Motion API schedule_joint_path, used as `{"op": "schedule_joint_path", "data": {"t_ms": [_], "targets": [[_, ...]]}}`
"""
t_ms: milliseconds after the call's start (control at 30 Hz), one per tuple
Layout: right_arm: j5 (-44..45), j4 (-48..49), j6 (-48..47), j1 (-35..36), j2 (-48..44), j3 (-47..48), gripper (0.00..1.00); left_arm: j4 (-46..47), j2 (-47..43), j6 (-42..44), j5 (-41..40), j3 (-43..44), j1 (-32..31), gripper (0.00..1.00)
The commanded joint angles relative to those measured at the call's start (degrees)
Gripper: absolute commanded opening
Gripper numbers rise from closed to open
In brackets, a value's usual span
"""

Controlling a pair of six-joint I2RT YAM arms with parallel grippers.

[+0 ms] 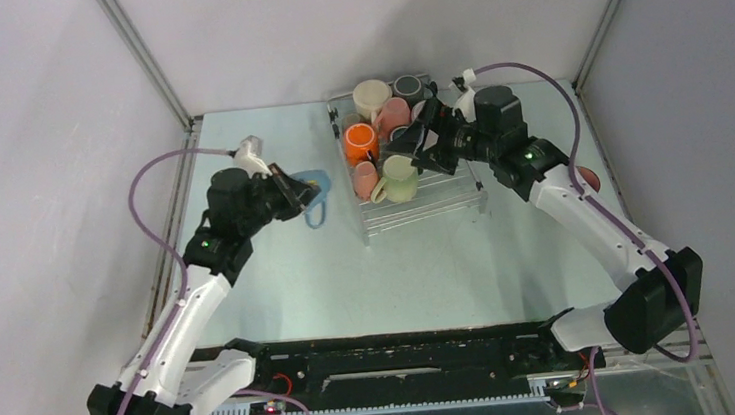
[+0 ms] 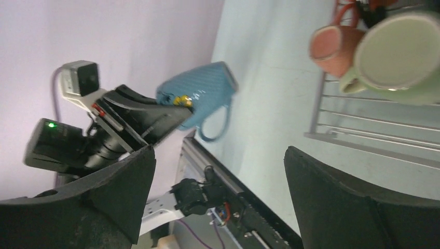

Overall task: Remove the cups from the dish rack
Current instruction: Place the cup at the center of the board.

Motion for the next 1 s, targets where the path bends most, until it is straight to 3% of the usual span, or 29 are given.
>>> {"op": "schedule_joint_path", "data": {"t_ms": [0, 267, 467, 667, 967], "targets": [[9.8, -6.89, -8.08, 0.02, -4.36, -0.22, 1.0, -12.94, -2.33, 12.43, -6.83, 7.54, 6.11, 0.0], [17.45, -11.4, -13.25, 0.1, -7.01, -0.21, 1.0, -23.61, 5.63, 21.43, -13.73, 10.14, 11.97, 0.0], [18.7, -12.64, -15.75, 0.97, -7.31, -0.29, 1.0, -23.47, 13.17, 23.81, -18.82, 9.5, 16.06, 0.0], [18.33, -13.2, -16.72, 1.76, -6.91, -0.22, 1.0, -21.44, 20.89, 24.32, -17.28, 8.91, 22.6, 0.0], [16.37, -14.15, -17.68, 2.69, -6.71, -0.23, 1.0, -19.31, 27.42, 24.34, -15.72, 9.28, 27.55, 0.0]]}}
